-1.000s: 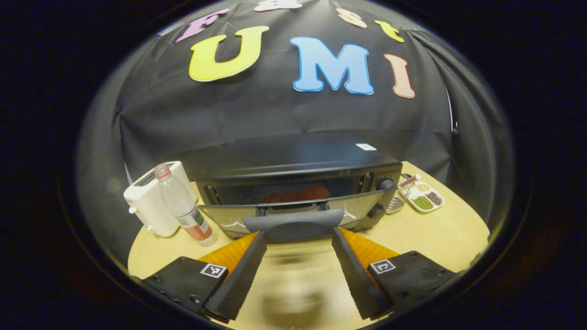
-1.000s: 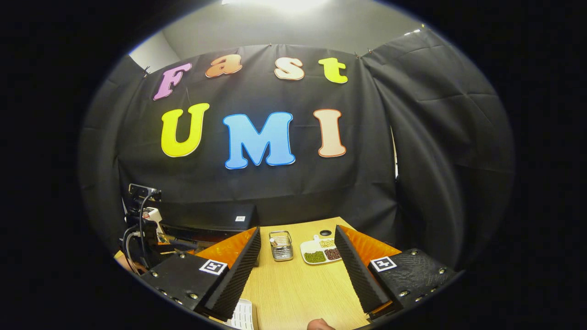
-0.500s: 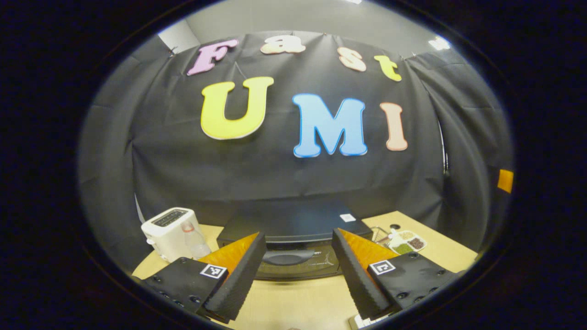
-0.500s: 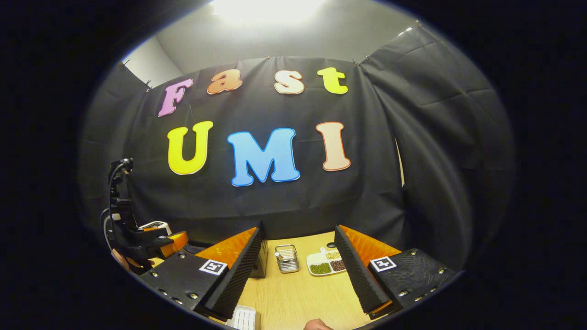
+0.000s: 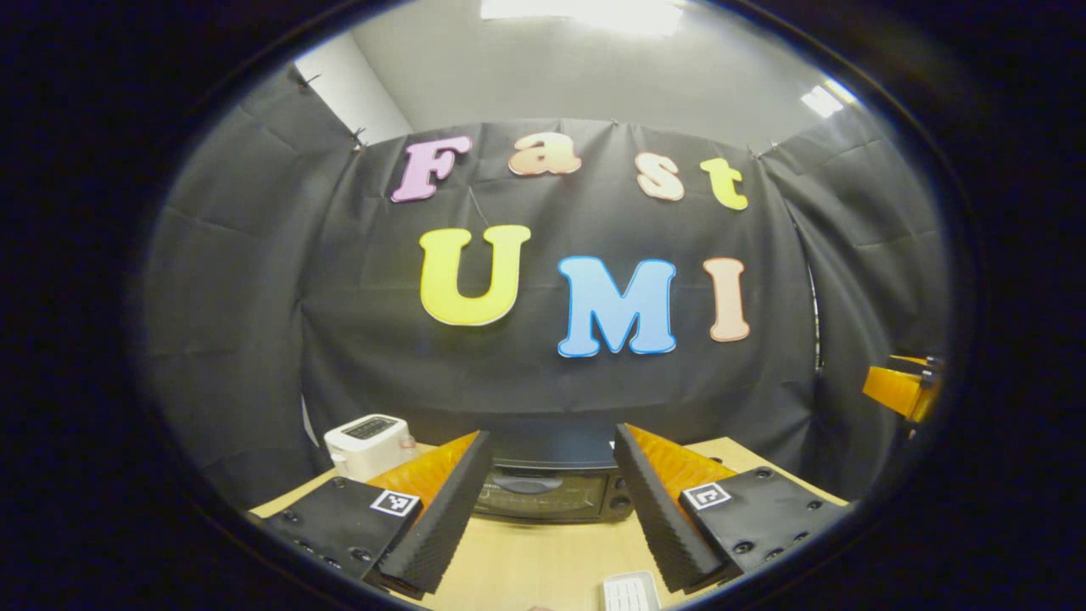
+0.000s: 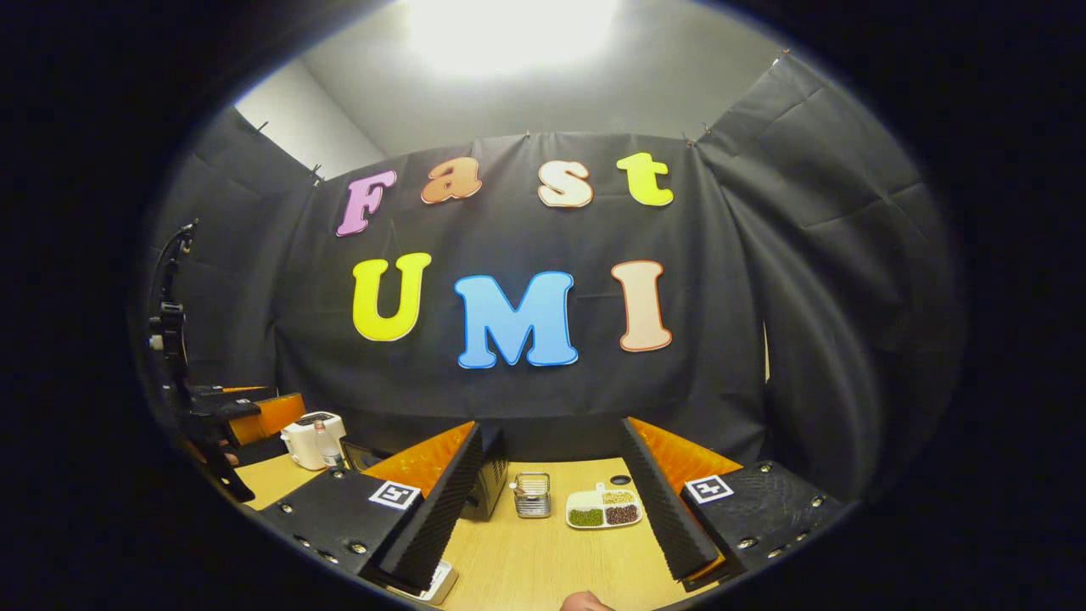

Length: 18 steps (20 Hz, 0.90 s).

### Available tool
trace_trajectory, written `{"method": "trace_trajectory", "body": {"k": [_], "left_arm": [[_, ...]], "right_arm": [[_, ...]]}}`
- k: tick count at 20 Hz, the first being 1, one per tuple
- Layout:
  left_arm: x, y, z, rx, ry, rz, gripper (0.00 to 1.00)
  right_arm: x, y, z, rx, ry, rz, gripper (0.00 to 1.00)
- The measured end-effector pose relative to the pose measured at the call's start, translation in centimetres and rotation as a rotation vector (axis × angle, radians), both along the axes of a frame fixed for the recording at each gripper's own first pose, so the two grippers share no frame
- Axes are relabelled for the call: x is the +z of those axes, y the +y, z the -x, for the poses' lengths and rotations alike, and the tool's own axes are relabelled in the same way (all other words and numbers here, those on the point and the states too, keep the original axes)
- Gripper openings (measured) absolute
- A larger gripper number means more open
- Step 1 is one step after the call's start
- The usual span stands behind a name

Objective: Open the electric oven with the left hand, put the food in, and close the electric oven.

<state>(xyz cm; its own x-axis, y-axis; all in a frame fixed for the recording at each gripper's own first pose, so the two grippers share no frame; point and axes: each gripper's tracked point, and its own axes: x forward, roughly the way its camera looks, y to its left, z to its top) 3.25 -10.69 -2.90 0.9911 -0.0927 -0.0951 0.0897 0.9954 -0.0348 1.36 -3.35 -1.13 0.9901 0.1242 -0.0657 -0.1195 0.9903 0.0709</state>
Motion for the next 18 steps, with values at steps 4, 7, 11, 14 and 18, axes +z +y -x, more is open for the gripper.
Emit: {"method": "trace_trajectory", "body": {"k": [4, 7, 11, 14, 18], "left_arm": [[1.5, 0.9, 3.2, 0.012, -0.03, -0.024, 1.0], [2.1, 2.1, 5.3, 0.02, -0.043, -0.027, 1.0], [2.5, 4.7, 6.9, 0.032, -0.048, -0.01, 1.0], [3.4, 7.4, 7.8, 0.06, -0.071, 0.014, 1.0], [3.9, 10.4, 8.5, 0.071, -0.077, 0.0, 1.0]], "right_arm": [[1.4, -0.1, 1.5, 0.009, -0.029, -0.016, 0.98], [1.6, -0.1, 2.5, -0.007, -0.034, 0.003, 0.98], [1.8, 0.6, 4.2, -0.034, -0.026, -0.019, 0.98], [2.7, 1.1, 5.3, -0.058, -0.057, -0.008, 0.98], [4.9, 1.9, 6.5, -0.104, -0.122, -0.025, 0.98]]}}
